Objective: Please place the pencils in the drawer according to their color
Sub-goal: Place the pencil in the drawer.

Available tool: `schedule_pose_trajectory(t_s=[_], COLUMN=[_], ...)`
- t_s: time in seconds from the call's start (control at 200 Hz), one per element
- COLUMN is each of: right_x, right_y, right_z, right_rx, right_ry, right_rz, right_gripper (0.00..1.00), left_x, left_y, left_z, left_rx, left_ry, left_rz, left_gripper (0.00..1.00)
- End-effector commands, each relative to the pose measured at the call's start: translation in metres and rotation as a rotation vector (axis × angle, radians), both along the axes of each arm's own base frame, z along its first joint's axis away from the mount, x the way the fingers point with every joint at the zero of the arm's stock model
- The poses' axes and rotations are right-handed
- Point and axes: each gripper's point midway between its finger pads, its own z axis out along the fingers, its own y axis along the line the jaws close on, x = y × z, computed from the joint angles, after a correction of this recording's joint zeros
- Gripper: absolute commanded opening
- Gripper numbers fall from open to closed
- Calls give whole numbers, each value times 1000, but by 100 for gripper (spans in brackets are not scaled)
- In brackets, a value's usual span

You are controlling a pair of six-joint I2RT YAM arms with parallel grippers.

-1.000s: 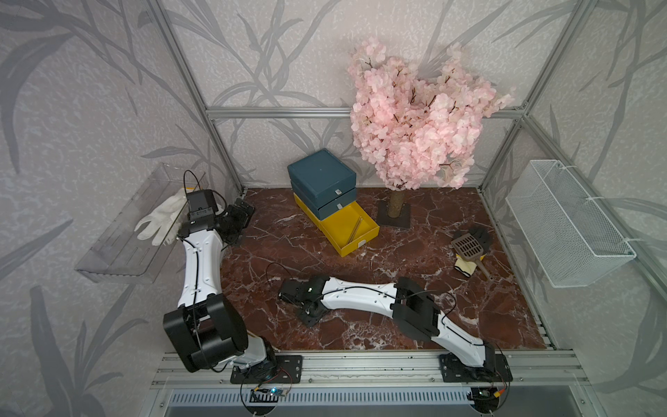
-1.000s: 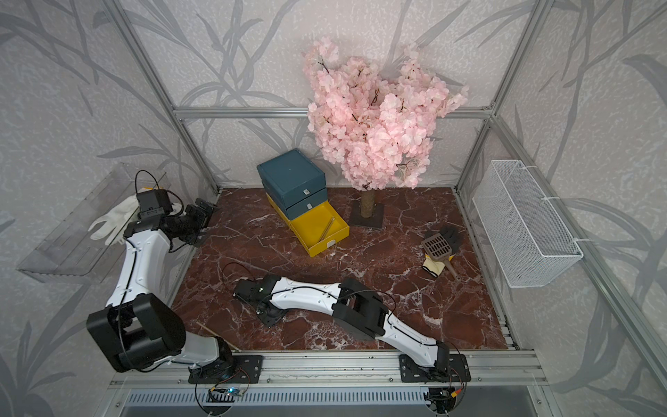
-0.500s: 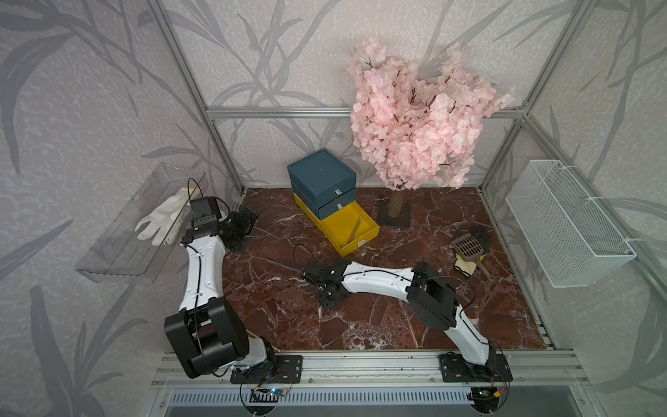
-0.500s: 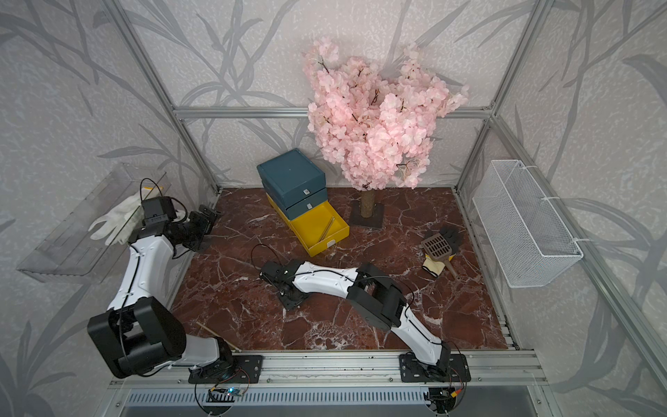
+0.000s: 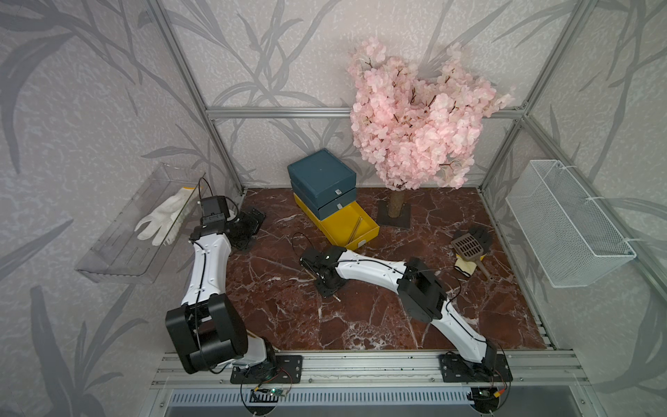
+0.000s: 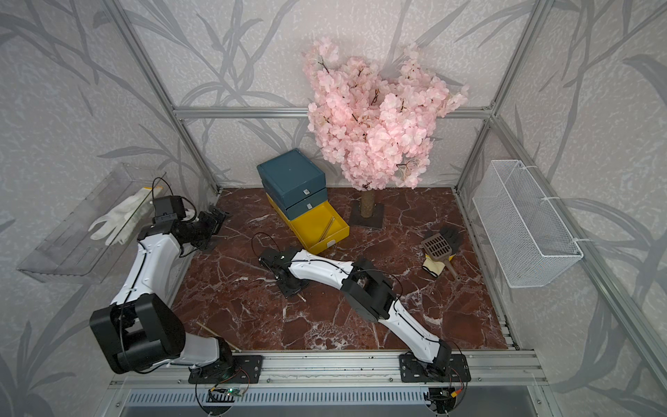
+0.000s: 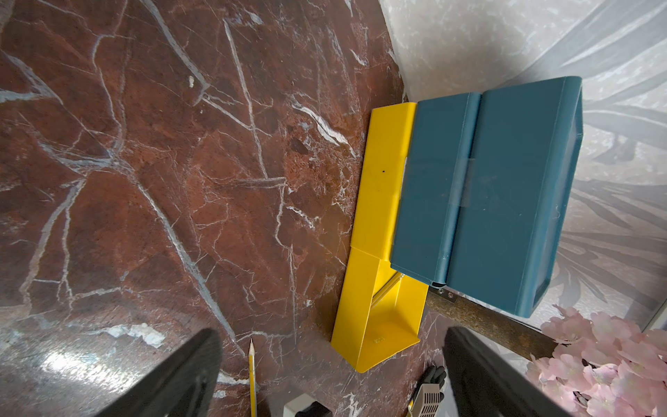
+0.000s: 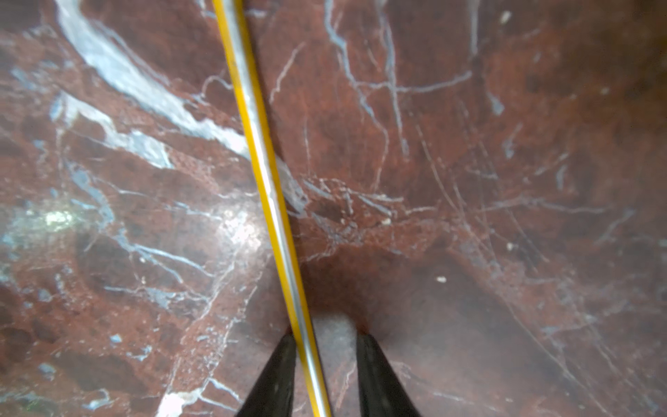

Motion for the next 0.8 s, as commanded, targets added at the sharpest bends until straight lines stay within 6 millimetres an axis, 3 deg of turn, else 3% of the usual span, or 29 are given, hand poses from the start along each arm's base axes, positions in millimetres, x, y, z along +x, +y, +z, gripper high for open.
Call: schedule_pose_trajectory(t_s=[0.0, 0.155, 0.31, 0.545, 0.795], right_x=[-7, -11, -14, -13, -9], right_y=[-24, -28, -25, -13, -17], right_z=[-50, -52, -36, 20, 68], right_rx=[-145, -159, -105, 90, 243], right_ry=[63, 83, 94, 101, 108], right_rz=[13, 23, 17, -59, -142], right_gripper=[23, 0, 0, 0, 0], left_x=[-1, -3, -7, -15, -21], left_y=[-6, -14, -23, -37, -46], left_z=[-4, -6, -9, -16, -22], left_rx=[16, 12, 12, 16, 17], left_ry=[3, 2, 4, 16, 24], left_rz=[-33, -55, -79, -128, -153], left_gripper=[100, 100, 100, 100, 100])
